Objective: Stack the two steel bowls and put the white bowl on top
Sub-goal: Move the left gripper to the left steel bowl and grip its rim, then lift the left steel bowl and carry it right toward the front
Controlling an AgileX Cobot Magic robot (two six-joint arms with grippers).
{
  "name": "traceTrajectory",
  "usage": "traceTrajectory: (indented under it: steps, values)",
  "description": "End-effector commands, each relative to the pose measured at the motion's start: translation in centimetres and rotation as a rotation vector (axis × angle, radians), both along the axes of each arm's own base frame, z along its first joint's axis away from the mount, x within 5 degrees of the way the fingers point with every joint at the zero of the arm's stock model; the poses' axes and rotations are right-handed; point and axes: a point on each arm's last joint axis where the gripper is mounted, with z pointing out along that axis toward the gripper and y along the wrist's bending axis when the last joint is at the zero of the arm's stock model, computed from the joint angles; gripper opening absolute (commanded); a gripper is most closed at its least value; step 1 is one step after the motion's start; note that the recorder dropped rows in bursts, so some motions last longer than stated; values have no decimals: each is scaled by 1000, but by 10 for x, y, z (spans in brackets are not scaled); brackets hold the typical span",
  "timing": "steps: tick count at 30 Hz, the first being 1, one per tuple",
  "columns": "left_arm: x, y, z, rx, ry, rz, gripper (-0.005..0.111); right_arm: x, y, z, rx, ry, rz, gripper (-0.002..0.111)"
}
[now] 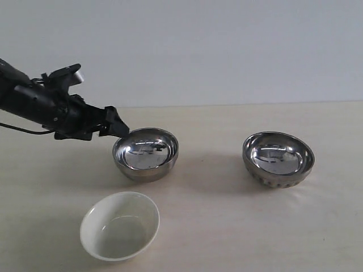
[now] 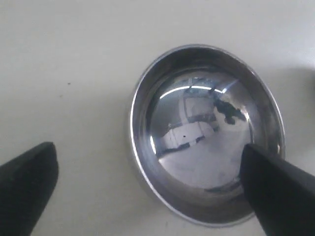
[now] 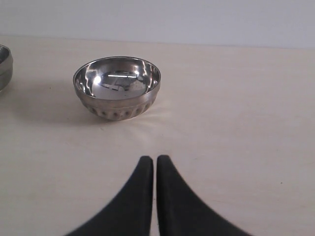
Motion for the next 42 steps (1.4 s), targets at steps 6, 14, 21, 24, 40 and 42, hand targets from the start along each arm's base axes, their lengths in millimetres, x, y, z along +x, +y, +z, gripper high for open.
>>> traceTrajectory:
  steps: [6, 14, 21, 24, 40, 42]
  values:
    - [28, -19, -38, 9, 21, 44, 92, 0, 0, 1, -11, -12, -3, 0]
    - [28, -28, -68, 32, 62, 40, 92, 0, 0, 1, -11, -12, -3, 0]
    - [30, -42, -75, 60, 10, 63, 92, 0, 0, 1, -11, -12, -3, 0]
    - [30, -43, -75, 52, 10, 73, 90, 0, 0, 1, -11, -12, -3, 0]
    - [27, -49, -63, -65, 63, 102, 4, 0, 0, 1, -11, -12, -3, 0]
    - [26, -50, -50, -76, 41, 97, 4, 0, 0, 1, -11, -12, -3, 0]
